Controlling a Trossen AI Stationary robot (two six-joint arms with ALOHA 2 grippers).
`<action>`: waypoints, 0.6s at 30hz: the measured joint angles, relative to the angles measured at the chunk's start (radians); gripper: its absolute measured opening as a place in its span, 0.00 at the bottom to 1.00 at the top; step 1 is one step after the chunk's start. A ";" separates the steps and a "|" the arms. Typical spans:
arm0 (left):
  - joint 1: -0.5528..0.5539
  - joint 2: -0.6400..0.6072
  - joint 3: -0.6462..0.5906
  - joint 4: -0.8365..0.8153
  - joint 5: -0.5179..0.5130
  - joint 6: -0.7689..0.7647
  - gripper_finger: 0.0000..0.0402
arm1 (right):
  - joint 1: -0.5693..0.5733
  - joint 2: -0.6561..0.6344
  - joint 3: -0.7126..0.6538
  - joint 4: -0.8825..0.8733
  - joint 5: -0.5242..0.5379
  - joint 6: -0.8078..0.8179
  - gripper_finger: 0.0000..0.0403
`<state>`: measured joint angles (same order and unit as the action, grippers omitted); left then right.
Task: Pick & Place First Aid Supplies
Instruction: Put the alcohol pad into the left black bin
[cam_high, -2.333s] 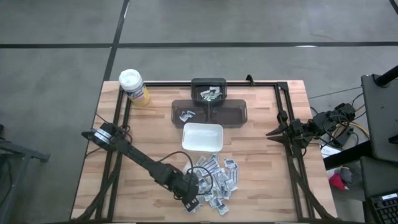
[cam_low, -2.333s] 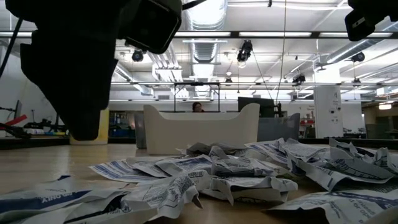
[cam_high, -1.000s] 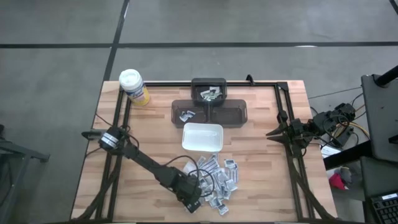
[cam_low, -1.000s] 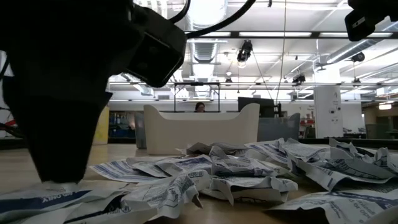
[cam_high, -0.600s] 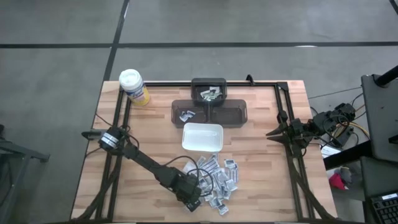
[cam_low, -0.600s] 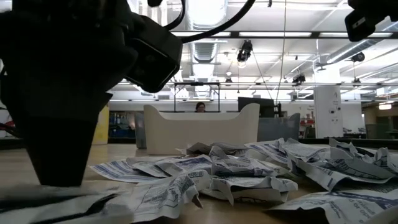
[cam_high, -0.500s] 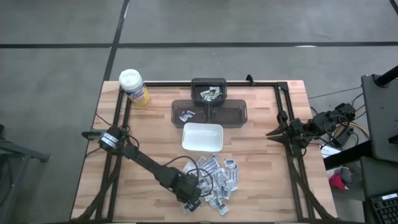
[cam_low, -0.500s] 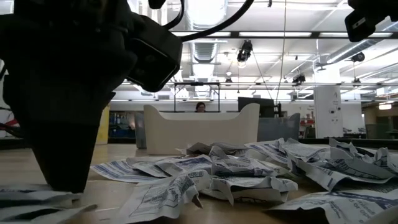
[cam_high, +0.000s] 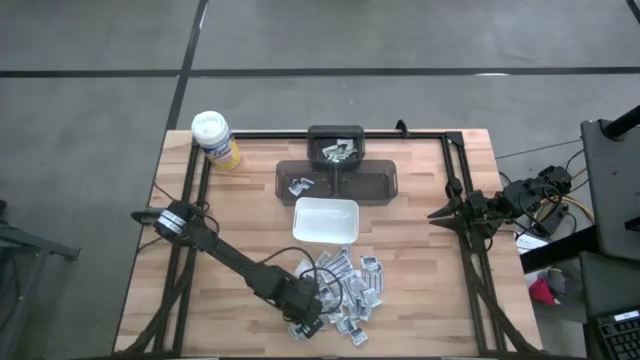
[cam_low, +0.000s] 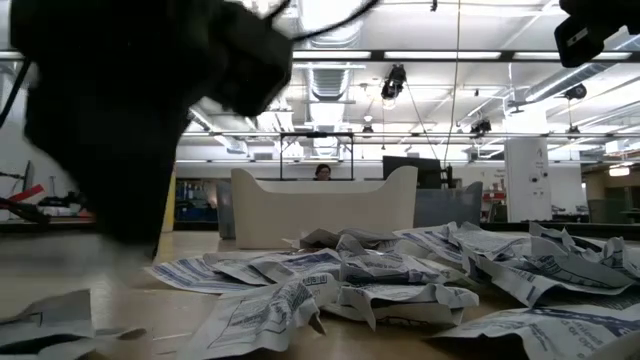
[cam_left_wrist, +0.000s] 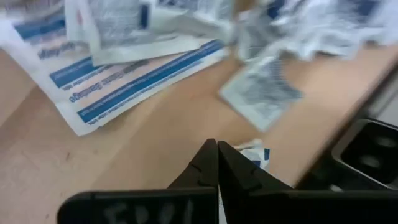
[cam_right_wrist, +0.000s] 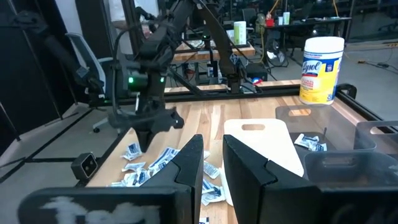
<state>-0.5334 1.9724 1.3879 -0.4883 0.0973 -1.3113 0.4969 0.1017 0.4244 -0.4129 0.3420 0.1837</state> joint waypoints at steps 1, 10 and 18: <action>0.001 -0.012 0.001 0.000 -0.003 0.006 0.00 | 0.000 0.000 0.000 0.000 0.000 0.000 0.15; 0.022 -0.084 0.001 -0.010 -0.085 0.062 0.00 | 0.000 -0.001 0.000 0.000 0.000 0.000 0.15; 0.098 -0.202 0.008 0.017 -0.362 0.161 0.00 | 0.000 -0.001 0.000 0.000 0.000 -0.003 0.15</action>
<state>-0.4358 1.7704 1.3956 -0.4710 -0.2643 -1.1508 0.4973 0.1009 0.4244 -0.4134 0.3416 0.1802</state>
